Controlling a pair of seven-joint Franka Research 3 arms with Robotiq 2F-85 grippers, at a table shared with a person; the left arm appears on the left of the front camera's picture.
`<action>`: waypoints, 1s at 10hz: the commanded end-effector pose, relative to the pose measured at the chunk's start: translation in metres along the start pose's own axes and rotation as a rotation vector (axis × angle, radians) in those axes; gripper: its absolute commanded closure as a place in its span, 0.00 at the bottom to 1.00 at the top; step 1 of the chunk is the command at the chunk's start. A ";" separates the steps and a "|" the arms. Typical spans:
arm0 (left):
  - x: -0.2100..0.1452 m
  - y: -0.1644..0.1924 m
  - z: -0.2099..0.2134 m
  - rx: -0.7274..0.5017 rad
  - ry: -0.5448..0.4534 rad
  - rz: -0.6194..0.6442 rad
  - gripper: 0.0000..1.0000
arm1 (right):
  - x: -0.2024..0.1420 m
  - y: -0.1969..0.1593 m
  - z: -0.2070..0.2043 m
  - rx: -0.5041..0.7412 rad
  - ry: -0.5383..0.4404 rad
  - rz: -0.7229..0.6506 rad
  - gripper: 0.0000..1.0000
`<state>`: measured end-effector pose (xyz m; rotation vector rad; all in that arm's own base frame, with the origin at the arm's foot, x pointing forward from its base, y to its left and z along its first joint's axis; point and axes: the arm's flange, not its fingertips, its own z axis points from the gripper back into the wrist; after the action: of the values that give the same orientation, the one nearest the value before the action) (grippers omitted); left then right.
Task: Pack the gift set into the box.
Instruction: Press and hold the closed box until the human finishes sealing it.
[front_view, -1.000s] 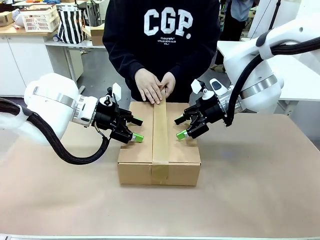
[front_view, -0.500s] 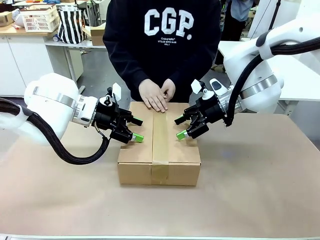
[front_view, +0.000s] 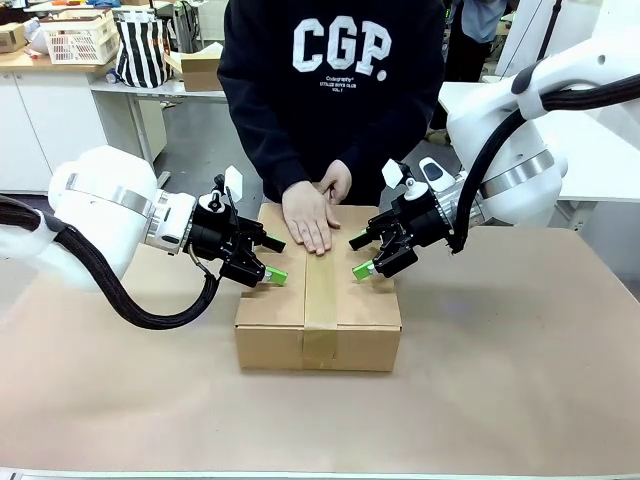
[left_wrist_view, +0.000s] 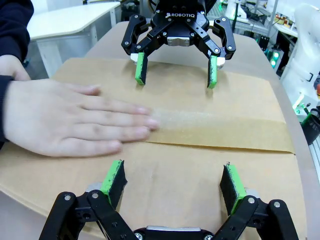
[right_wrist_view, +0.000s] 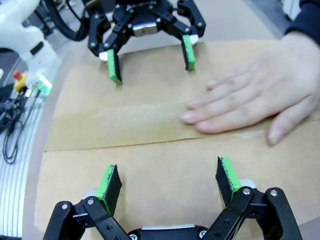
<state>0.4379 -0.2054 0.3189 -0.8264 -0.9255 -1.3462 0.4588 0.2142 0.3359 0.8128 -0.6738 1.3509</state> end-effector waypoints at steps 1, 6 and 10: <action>0.000 -0.001 0.000 0.000 0.003 -0.005 0.00 | -0.001 0.000 0.000 -0.010 -0.002 -0.006 0.00; 0.000 -0.001 0.000 0.000 0.003 -0.005 0.00 | -0.001 0.000 0.000 -0.010 -0.002 -0.006 0.00; 0.000 -0.001 0.000 0.000 0.003 -0.005 0.00 | -0.001 0.000 0.000 -0.010 -0.002 -0.006 0.00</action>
<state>0.4379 -0.2054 0.3189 -0.8264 -0.9254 -1.3462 0.4588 0.2142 0.3359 0.8129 -0.6738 1.3508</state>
